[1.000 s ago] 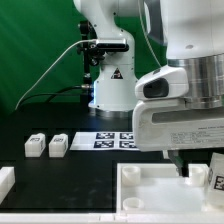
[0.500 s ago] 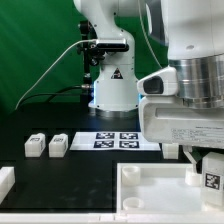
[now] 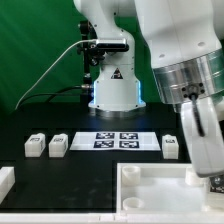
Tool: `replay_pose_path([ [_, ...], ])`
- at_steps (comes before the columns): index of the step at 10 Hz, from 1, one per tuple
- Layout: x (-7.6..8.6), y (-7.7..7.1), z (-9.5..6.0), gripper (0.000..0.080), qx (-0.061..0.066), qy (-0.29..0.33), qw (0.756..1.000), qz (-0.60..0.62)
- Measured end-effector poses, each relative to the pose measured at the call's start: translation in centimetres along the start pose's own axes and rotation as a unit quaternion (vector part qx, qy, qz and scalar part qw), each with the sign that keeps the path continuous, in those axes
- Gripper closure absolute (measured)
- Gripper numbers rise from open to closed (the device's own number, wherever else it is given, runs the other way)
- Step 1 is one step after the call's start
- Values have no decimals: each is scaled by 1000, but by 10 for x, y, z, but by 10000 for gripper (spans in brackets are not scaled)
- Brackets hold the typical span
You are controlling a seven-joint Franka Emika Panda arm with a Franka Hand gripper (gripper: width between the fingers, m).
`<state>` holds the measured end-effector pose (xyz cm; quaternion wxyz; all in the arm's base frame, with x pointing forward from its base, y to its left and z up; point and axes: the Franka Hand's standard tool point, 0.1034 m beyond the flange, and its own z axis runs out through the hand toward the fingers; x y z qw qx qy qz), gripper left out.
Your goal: Assemble one leg
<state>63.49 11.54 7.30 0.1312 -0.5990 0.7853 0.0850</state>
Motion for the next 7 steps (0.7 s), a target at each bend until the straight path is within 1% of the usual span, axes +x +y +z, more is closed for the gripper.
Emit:
replay_pose_path([
  [1, 0, 0, 0, 505, 0, 0, 1000, 4],
  [2, 0, 1, 1, 481, 0, 1, 1000, -9],
  [3, 0, 1, 1, 481, -1, 1, 999, -38],
  [4, 2, 1, 0, 290, -7, 1, 995, -96],
  [5, 4, 1, -2, 181, -25, 7, 968, -249],
  [6, 1, 2, -3, 156, -43, 15, 939, -340],
  [7, 2, 0, -3, 156, -40, 15, 917, -397],
])
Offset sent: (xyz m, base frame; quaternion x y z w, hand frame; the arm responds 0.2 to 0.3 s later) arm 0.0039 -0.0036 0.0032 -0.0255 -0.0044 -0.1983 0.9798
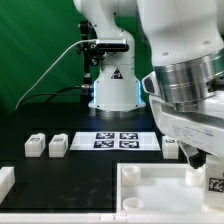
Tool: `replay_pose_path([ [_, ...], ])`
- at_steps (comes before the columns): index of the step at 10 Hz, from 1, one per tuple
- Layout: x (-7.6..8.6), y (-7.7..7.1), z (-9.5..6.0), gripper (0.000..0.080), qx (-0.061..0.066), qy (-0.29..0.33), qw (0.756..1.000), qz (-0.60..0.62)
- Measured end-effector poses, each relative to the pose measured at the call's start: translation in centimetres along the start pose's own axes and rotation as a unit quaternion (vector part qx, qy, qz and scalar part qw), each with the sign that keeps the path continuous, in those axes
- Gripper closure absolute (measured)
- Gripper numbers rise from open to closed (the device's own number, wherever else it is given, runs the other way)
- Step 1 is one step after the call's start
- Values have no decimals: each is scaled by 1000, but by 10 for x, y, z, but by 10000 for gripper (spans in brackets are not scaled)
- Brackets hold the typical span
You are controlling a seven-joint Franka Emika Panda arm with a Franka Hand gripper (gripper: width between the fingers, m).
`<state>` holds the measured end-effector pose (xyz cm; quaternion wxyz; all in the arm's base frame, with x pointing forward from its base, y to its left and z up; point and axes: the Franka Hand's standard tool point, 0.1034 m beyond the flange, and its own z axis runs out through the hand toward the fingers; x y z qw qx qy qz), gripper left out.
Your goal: Assemble one leg
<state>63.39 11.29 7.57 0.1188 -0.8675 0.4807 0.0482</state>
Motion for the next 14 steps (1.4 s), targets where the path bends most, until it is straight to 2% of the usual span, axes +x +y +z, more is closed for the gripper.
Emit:
replay_pose_path([
  [2, 1, 1, 0, 151, -3, 2, 990, -142],
  [3, -3, 1, 3, 150, -32, 19, 960, -276],
  [4, -8, 0, 5, 150, -50, 25, 914, -403],
  [5, -6, 1, 4, 150, -45, 23, 920, -388],
  [6, -6, 1, 4, 264, -44, 23, 928, -370],
  [7, -8, 0, 4, 465, -42, 25, 945, -324],
  [8, -7, 0, 4, 501, -36, 27, 976, -213],
  [9, -7, 0, 4, 501, -32, 27, 985, -165],
  [10, -5, -1, 2, 501, -18, 21, 997, -67],
  [11, -4, -1, 3, 501, -5, 21, 998, 58],
  [13, -6, -1, 7, 501, 23, 16, 974, 225],
  [14, -8, -2, 8, 502, 32, 5, 951, 309],
])
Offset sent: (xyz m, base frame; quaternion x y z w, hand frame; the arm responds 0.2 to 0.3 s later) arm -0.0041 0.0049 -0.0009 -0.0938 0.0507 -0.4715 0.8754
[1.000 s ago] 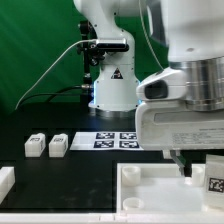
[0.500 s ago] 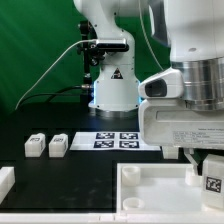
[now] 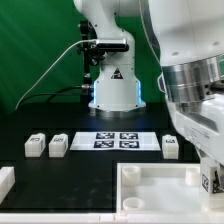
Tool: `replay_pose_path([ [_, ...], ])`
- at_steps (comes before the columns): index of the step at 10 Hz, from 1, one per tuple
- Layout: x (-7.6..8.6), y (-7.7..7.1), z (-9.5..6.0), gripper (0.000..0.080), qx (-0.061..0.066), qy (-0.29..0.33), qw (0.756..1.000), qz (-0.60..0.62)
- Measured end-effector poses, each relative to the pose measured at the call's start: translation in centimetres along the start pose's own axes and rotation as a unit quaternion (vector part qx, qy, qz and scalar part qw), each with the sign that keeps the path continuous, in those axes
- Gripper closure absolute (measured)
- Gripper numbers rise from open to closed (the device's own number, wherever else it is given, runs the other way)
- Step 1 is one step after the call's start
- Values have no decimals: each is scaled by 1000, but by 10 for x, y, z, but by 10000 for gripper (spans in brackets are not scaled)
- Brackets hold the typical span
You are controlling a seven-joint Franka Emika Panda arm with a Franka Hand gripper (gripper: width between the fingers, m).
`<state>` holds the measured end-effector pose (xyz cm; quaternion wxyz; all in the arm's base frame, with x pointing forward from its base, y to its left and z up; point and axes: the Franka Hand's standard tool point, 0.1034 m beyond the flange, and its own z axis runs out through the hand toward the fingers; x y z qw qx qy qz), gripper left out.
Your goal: Assemble one leg
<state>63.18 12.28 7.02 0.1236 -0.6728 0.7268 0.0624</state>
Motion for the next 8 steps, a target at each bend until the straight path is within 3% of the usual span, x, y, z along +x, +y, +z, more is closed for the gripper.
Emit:
replay_pose_path([
  [4, -1, 1, 1, 498, -1, -3, 1000, -8],
  [5, -1, 2, -1, 244, -17, -3, 995, -96],
  [6, -2, 0, -3, 244, -26, 0, 983, -182],
  [7, -4, 1, -3, 171, -36, 5, 969, -245],
  [8, -1, 1, -3, 156, -36, 2, 944, -328],
])
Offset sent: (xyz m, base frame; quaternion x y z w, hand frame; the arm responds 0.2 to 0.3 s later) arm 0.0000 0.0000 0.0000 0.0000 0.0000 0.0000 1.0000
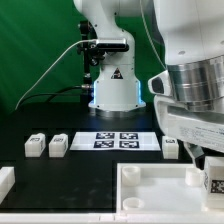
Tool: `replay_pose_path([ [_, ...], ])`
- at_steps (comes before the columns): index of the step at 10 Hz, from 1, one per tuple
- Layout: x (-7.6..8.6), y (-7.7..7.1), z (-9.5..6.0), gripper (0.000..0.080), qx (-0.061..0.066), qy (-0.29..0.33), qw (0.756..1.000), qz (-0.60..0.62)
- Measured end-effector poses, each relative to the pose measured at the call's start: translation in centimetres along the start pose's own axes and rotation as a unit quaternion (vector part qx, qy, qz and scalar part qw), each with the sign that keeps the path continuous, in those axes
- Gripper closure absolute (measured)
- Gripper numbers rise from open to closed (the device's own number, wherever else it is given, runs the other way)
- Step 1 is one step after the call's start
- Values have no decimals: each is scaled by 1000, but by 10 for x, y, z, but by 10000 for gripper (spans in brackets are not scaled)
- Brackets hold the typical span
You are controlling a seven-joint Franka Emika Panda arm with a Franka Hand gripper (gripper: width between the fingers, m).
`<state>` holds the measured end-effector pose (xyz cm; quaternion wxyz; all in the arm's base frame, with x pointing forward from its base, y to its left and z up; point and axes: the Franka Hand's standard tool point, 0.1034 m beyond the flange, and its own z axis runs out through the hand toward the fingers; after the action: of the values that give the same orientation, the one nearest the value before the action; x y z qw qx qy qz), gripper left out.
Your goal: Assemble one leg
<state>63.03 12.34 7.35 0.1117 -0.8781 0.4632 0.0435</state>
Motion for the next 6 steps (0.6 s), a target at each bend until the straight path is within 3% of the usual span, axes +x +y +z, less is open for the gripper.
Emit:
replay_pose_path([
  [2, 0, 0, 0, 151, 0, 0, 996, -86],
  [3, 3, 2, -1, 150, -6, 5, 980, -200],
  [4, 9, 2, -1, 150, -36, 22, 935, -352],
  [5, 9, 0, 0, 150, -42, 30, 913, -405],
  [6, 8, 0, 1, 160, -37, 29, 931, -362],
])
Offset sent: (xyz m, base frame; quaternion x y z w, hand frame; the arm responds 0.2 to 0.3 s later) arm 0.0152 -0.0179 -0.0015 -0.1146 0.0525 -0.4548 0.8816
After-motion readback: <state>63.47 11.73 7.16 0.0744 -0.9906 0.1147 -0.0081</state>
